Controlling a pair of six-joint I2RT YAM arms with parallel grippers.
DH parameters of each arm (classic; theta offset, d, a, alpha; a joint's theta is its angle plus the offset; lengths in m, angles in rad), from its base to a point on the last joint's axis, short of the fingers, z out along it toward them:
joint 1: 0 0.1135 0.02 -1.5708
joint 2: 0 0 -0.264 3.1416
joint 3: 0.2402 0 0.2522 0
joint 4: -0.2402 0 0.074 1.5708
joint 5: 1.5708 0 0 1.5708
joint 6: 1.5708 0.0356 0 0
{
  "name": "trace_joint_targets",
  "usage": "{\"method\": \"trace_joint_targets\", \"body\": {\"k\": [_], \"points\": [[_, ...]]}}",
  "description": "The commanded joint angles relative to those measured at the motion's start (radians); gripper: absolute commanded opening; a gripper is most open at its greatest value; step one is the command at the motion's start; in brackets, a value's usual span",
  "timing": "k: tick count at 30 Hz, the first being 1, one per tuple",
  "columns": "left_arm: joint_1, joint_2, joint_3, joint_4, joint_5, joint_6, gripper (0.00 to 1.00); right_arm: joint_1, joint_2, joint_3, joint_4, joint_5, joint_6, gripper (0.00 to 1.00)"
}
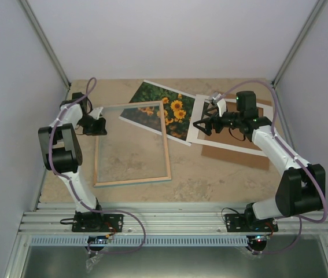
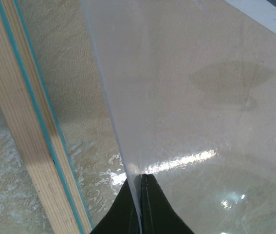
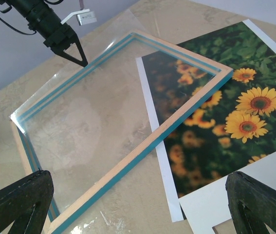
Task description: Put the photo into the frame
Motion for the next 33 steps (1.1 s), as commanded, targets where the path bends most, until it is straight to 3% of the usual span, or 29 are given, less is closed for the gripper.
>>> {"method": "trace_joint_targets", "body": {"k": [1,12,33], "points": [[0.002,0.031,0.0,-0.028,-0.065,-0.006,0.0,0.006,-0.019,-0.017,0.026,0.009,-0.004,0.98],[0.002,0.058,0.026,-0.054,-0.038,-0.002,0.0,0.006,-0.018,-0.018,0.027,0.008,-0.002,0.98],[0.003,0.071,0.149,-0.235,0.236,-0.065,0.0,0.006,-0.022,-0.018,0.028,0.008,0.0,0.98]]}}
